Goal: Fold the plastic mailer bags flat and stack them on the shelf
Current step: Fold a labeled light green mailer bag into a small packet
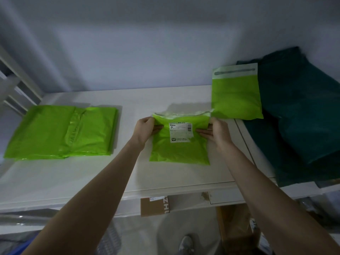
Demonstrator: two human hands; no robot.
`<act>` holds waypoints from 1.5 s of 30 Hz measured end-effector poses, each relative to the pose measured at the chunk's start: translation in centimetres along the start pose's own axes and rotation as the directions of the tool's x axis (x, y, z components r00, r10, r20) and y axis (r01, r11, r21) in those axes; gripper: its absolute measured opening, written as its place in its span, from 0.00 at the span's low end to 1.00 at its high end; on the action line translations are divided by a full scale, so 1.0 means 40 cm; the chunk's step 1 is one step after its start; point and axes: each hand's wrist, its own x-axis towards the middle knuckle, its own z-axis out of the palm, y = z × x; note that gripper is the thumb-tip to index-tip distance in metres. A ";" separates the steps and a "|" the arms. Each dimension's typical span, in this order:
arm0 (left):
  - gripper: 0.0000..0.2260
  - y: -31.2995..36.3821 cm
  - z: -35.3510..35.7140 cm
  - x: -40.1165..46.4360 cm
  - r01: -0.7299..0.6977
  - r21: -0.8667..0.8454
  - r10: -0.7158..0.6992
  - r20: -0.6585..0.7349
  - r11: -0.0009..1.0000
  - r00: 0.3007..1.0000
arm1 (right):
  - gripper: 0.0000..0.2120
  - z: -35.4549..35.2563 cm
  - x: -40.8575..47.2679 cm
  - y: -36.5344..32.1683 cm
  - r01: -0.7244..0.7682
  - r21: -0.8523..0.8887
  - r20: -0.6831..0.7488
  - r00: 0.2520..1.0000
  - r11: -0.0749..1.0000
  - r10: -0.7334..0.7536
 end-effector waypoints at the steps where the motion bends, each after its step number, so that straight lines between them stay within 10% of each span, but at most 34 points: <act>1: 0.14 0.001 -0.003 -0.004 0.023 -0.037 -0.023 -0.005 0.999 1.000 | 0.14 -0.002 -0.003 0.000 -0.019 0.001 0.011 1.000 1.000 0.019; 9: 0.03 0.013 -0.012 -0.043 -0.139 0.350 0.127 0.057 0.926 0.990 | 0.05 -0.013 -0.036 -0.013 -0.019 -0.003 -0.004 1.000 1.000 0.019; 18: 0.26 -0.008 -0.027 -0.065 0.062 0.308 -0.029 -0.110 0.949 0.993 | 0.13 -0.045 -0.072 0.002 0.041 -0.294 -0.060 0.996 0.955 -0.062; 22: 0.11 -0.016 -0.033 -0.091 0.067 0.305 -0.046 -0.076 0.950 0.996 | 0.10 -0.050 -0.097 0.011 0.043 -0.450 -0.045 0.996 0.892 -0.071; 33: 0.14 -0.042 -0.027 -0.144 -0.142 0.555 0.243 -0.111 0.820 0.964 | 0.22 -0.048 -0.156 0.034 0.329 -0.779 0.067 0.890 0.533 -0.451; 45: 0.13 -0.077 -0.030 -0.168 -0.181 0.608 0.262 -0.046 0.773 0.964 | 0.16 -0.056 -0.146 0.076 0.395 -0.821 0.163 0.854 0.413 -0.494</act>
